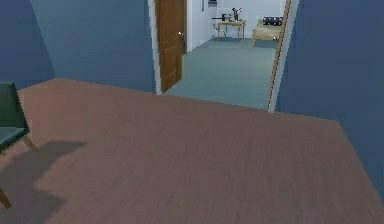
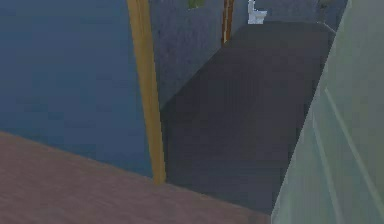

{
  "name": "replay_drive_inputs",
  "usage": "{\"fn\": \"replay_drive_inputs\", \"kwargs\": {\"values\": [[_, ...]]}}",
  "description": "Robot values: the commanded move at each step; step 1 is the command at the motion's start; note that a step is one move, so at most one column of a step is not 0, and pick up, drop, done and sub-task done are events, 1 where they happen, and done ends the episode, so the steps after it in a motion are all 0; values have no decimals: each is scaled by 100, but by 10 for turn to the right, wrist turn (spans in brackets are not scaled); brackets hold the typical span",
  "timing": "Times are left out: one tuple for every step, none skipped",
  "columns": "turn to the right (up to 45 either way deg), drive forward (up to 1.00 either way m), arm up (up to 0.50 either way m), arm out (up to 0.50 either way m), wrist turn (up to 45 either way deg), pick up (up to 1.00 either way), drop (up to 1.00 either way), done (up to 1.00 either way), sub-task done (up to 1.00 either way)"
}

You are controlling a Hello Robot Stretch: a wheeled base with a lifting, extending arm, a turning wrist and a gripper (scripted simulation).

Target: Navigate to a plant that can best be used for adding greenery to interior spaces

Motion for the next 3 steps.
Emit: {"fn": "replay_drive_inputs", "kwargs": {"values": [[0, 25, 0, 0, 0, 0, 0, 0, 0], [-450, 0, 0, 0, 0, 0, 0, 0, 0], [-60, 0, 0, 0, 0, 0, 0, 0, 0]]}}
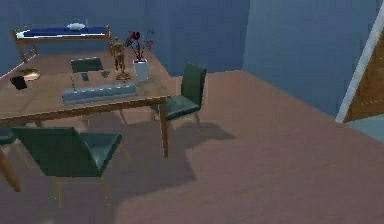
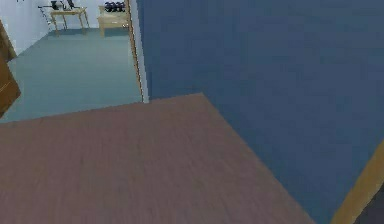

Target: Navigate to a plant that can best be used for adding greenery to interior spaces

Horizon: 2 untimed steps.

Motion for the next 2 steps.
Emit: {"fn": "replay_drive_inputs", "kwargs": {"values": [[0, 90, 0, 0, 0, 0, 0, 0, 0], [-240, 0, 0, 0, 0, 0, 0, 0, 0]]}}
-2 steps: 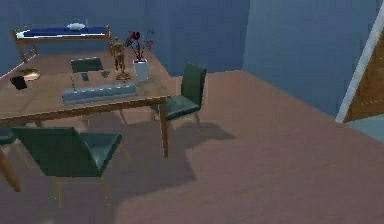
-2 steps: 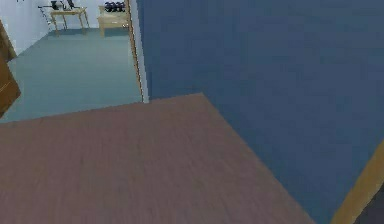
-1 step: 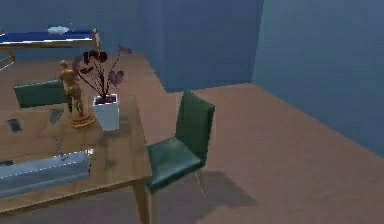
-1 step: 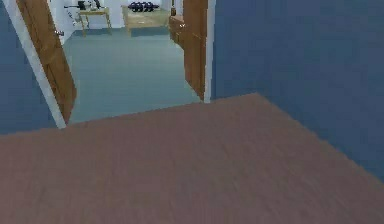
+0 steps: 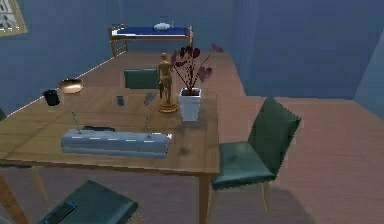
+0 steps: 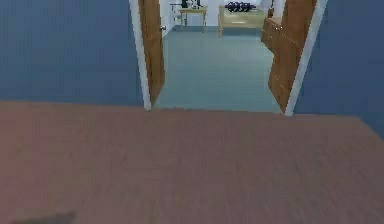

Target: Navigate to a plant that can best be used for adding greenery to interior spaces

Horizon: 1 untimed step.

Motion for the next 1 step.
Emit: {"fn": "replay_drive_inputs", "kwargs": {"values": [[0, 0, 0, 0, 0, 0, 0, 100, 0]]}}
